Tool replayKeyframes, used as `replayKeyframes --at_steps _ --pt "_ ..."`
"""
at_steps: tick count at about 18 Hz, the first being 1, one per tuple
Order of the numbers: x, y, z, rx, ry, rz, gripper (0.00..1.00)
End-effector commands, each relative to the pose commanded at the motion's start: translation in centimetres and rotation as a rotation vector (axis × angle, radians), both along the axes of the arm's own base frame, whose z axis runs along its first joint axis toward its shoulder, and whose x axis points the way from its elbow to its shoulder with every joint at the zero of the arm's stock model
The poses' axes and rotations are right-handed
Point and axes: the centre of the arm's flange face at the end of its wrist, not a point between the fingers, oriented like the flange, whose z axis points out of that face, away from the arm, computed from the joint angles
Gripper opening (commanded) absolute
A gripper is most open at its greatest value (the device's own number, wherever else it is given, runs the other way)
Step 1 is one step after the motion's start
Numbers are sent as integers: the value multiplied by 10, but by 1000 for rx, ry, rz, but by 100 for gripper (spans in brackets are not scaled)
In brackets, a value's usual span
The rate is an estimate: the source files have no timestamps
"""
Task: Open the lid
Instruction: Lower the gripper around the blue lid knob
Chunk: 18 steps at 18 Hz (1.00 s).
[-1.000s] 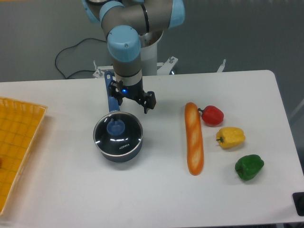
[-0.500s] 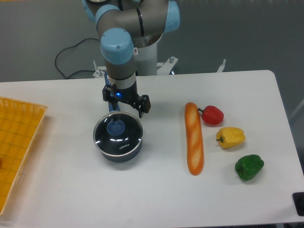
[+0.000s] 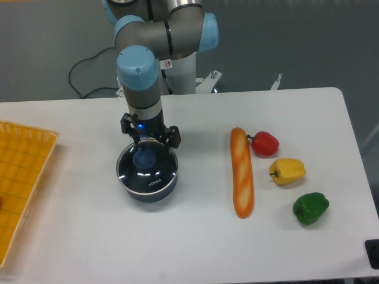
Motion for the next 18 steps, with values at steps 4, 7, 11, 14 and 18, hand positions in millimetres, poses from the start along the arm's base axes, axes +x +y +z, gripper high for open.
replayKeyframes --at_steps 4,7,11,14,18 --pt "7 5 -5 -8 -4 3 100" --pt "1 15 -3 -2 -1 11 100" --pt "-3 21 -2 3 1 23 100" --pt "-4 21 0 6 4 25 100" --pt "-5 22 0 8 5 26 100"
